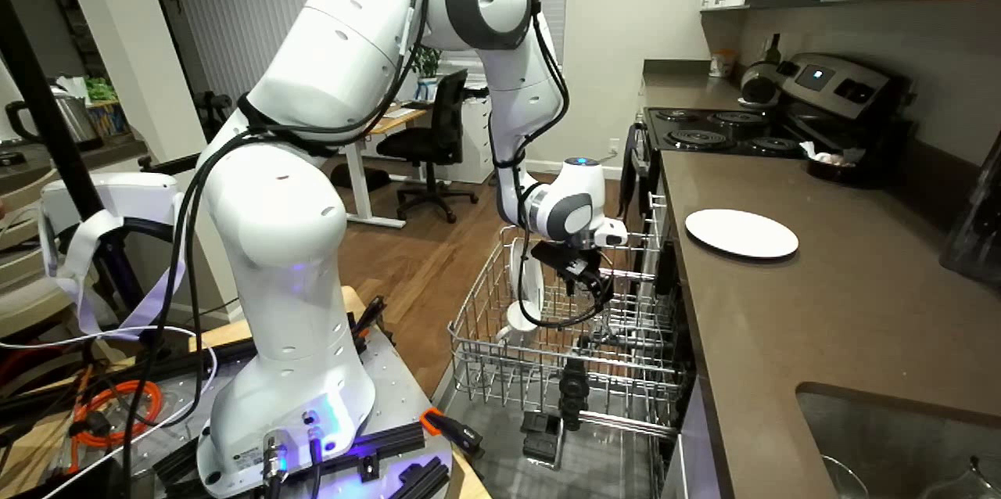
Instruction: Take the two white plates one after the other and put them vertically in the dishwasher then move the glass bottle to the right
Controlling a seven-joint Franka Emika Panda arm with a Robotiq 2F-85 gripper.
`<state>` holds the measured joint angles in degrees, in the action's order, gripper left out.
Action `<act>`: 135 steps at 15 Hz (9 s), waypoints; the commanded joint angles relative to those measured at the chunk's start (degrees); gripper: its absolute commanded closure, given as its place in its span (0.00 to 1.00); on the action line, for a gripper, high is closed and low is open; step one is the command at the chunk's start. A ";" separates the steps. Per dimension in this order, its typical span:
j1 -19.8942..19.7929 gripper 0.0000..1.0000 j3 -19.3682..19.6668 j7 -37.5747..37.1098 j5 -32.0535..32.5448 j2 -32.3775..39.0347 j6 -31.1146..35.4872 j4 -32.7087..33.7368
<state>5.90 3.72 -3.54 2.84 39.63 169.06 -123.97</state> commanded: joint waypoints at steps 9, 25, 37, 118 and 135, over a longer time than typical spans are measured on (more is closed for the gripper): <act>-0.74 0.43 -0.29 0.71 0.20 -0.61 -1.49 0.57; -0.23 0.00 0.17 0.64 0.44 -0.44 -2.14 1.95; 0.32 0.38 1.32 0.18 0.77 -1.05 -1.54 0.98; -3.33 0.37 -8.15 -0.72 -10.33 -19.37 2.63 -27.83; 0.41 0.25 -3.48 -1.84 -7.62 -12.32 4.23 -23.82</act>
<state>4.20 -2.01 -3.88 -6.18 28.70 174.05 -147.33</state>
